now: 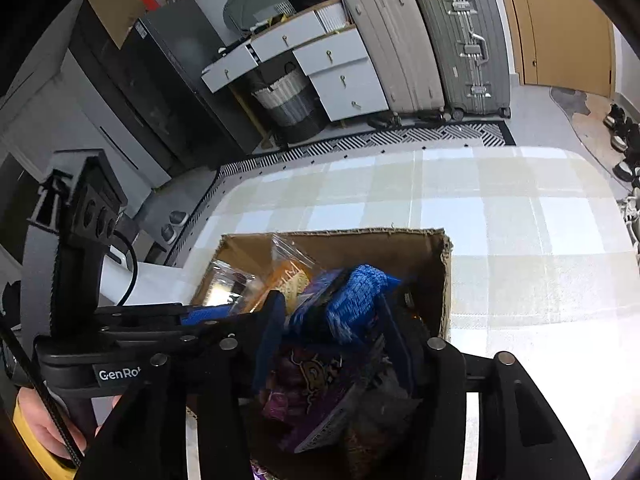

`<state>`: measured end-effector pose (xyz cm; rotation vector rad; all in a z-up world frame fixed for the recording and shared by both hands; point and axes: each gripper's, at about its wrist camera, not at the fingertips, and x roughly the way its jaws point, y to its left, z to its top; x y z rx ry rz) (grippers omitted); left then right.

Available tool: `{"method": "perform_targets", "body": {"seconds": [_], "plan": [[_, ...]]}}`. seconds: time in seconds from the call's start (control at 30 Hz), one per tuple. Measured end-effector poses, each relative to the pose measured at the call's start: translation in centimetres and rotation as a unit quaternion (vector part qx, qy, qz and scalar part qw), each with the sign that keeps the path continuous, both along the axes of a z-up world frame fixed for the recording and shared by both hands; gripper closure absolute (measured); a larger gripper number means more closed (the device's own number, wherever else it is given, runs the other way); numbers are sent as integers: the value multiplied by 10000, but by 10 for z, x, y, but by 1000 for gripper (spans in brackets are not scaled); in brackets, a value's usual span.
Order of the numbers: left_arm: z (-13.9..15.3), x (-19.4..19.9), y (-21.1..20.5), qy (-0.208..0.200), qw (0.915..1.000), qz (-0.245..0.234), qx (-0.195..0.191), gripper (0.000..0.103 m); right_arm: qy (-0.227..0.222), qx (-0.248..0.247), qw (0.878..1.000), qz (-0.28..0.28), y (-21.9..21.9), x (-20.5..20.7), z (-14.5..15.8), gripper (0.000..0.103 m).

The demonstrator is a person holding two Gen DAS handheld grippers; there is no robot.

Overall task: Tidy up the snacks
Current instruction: 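Open both grippers to drop the bread and blue pack into the box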

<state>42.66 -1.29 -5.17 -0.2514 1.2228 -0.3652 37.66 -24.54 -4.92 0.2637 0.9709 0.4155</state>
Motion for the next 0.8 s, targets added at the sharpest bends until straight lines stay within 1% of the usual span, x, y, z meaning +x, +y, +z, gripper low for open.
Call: {"method": "perform_targets", "body": {"seconds": [0.07,0.2,0.3,0.47,0.5,0.53,0.57,0.6,0.63,0.67,0.7,0.73,0.77,0.8], "plan": [[4,-2,4,-20,9999,6,-140,78,-80,-17,10000,-6,1,-3,5,51],[14,-7,11,-59,9996,88,-267,78,-241,-108,9997,4,3,-11,15,51],[23,-12,15,-88,9994,147,-314,70,-280,-89,9996,-16,1,-16,20,51],[45,-27,23,-273,9990,266,-246,69,-352,64,9993,-144,-10,-29,31,51],[50,-32,24,-311,9988,296,-234,64,-389,101,9991,-164,-12,-33,35,51],[55,-36,25,-355,9988,310,-111,59,-432,136,9988,-182,-16,-38,39,51],[64,-45,24,-521,9979,340,177,58,-484,178,9985,-206,-19,-45,44,51],[72,-53,24,-692,9967,347,264,54,-508,203,9982,-228,-22,-50,47,50],[80,-63,24,-863,9952,348,291,48,-543,265,9978,-289,-26,-58,51,50],[88,-74,24,-1024,9936,365,312,44,-555,302,9975,-329,-28,-63,53,50],[97,-86,23,-1183,9915,422,345,36,-554,348,9972,-370,-31,-71,56,50],[104,-96,23,-1286,9900,455,359,34,-556,382,9969,-395,-33,-77,59,50],[114,-110,21,-1439,9880,451,322,34,-579,417,9966,-419,-35,-84,62,50],[123,-123,18,-1586,9857,440,365,34,-609,436,9962,-436,-37,-94,66,50]]}}
